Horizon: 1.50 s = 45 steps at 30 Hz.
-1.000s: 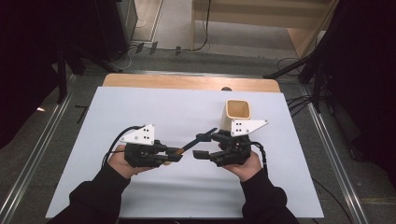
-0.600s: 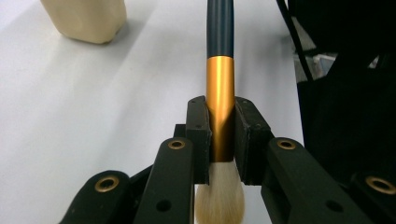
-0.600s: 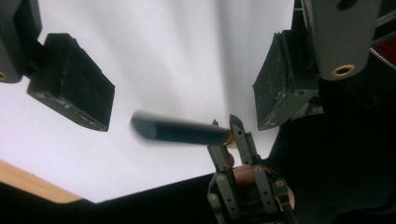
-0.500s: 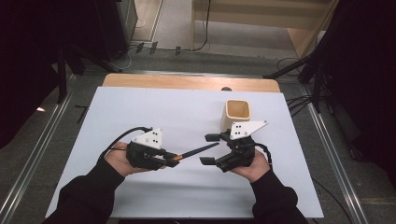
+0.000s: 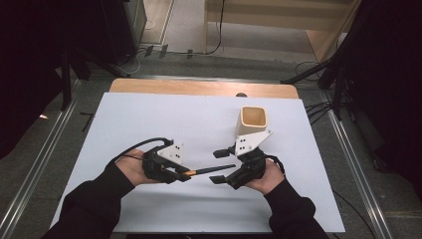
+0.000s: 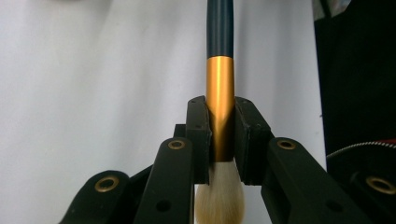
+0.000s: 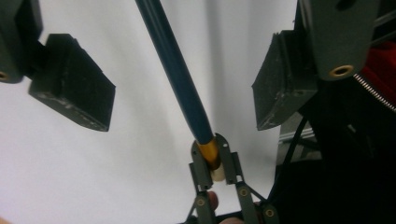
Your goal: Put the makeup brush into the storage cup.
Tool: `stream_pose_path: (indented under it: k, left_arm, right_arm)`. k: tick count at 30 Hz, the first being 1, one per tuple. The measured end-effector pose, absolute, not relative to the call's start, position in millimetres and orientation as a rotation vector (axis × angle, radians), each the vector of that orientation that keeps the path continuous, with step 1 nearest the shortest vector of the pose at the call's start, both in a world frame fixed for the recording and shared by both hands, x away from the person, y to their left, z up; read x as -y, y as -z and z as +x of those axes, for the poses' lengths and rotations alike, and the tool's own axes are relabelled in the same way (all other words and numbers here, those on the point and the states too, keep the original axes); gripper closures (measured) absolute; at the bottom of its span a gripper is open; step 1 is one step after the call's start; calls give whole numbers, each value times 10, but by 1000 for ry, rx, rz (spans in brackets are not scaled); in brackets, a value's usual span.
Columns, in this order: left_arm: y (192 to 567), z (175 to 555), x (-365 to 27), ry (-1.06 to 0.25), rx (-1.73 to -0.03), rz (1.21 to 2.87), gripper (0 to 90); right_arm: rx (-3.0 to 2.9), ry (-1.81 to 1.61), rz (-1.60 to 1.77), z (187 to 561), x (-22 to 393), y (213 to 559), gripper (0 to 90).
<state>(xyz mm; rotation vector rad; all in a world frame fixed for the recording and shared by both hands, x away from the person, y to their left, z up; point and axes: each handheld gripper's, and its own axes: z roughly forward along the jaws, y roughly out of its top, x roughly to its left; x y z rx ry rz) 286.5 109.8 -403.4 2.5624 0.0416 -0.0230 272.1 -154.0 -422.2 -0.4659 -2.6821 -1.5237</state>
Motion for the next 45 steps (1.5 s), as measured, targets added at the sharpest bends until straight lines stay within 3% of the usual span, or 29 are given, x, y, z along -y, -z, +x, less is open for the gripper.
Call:
stream_pose_path:
  k: [16,39,45]
  left_arm:
    - [4063,2838,-1003,14,-10,2604,782]
    - [4110,2791,-917,-9,24,2635,782]
    - [4113,2788,-913,-7,29,2635,782]
  right_arm:
    - [2834,1320,-273,2758,1235,4282,404]
    - [2917,1173,-188,2738,1053,4298,742]
    - [2916,1159,-189,2739,1050,4297,773]
